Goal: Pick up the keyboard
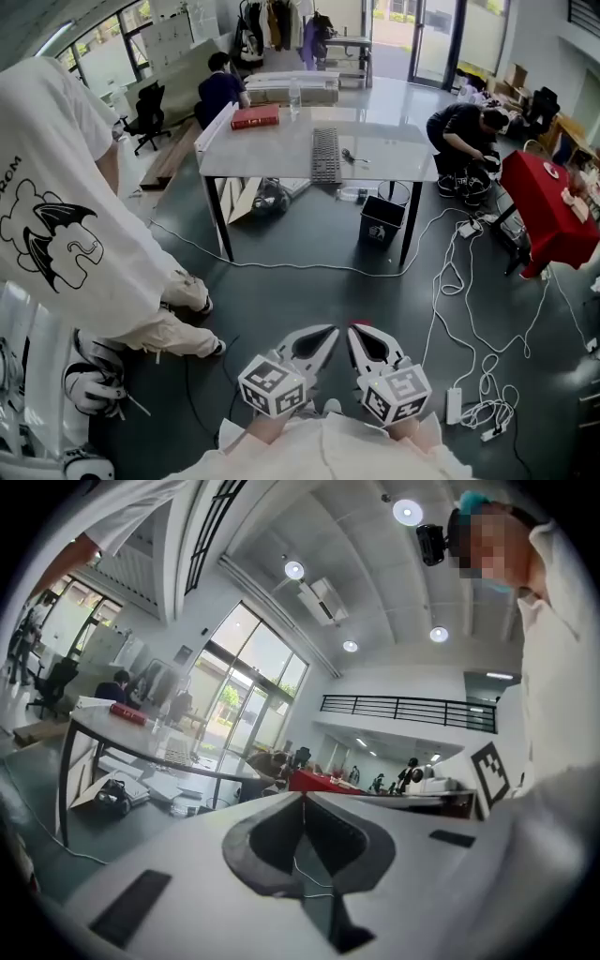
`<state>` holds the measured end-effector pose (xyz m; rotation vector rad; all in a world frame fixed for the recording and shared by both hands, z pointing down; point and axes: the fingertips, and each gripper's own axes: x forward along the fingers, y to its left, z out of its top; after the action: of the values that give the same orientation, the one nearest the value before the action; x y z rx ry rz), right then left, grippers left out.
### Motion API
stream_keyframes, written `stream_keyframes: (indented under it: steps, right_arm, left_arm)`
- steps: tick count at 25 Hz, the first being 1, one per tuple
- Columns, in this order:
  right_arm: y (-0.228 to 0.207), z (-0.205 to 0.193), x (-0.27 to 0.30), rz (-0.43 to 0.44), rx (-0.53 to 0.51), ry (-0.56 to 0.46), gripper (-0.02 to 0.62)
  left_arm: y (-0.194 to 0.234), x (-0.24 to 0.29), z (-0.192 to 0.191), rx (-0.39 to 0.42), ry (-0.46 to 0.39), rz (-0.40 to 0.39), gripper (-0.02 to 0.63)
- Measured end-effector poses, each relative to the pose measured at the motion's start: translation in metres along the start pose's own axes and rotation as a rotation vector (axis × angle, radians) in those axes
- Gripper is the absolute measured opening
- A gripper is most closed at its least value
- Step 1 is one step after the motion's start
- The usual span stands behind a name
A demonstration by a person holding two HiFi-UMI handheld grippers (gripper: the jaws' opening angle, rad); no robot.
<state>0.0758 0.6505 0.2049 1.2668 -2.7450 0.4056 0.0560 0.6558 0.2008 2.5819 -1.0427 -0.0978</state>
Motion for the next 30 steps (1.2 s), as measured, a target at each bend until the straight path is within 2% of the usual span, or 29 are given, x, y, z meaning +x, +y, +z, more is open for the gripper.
stream_keyframes:
  steps: [5,10,14,19,23,27,30]
  right_arm:
    - [-0.004,0.002,0.004,-0.003,0.045,-0.032,0.031]
    - [-0.018,0.000,0.003,0.000,0.030,-0.012,0.032]
    - [-0.026,-0.002,0.001,0.014,0.038,-0.006,0.032]
    - [-0.046,-0.006,-0.003,0.004,0.040,-0.003,0.032]
    - [-0.054,-0.008,0.002,0.012,0.041,0.003,0.032]
    - [-0.065,-0.005,0.025,0.017,0.031,0.014,0.032]
    - [-0.078,0.003,0.049,0.021,0.040,-0.006,0.032]
  left_arm:
    - [0.008,0.001,0.007,0.044,-0.028,0.026,0.015]
    - [0.007,0.013,0.010,0.119,0.021,0.000,0.015]
    - [0.005,0.027,0.000,0.075,0.006,0.025,0.015]
    - [-0.009,0.039,-0.019,0.059,0.040,0.004,0.015]
    - [0.002,0.043,-0.018,-0.043,0.025,0.009,0.015]
    - [0.027,0.055,-0.009,0.004,0.030,0.040,0.014]
    - [0.049,0.069,-0.001,0.003,0.017,0.051,0.015]
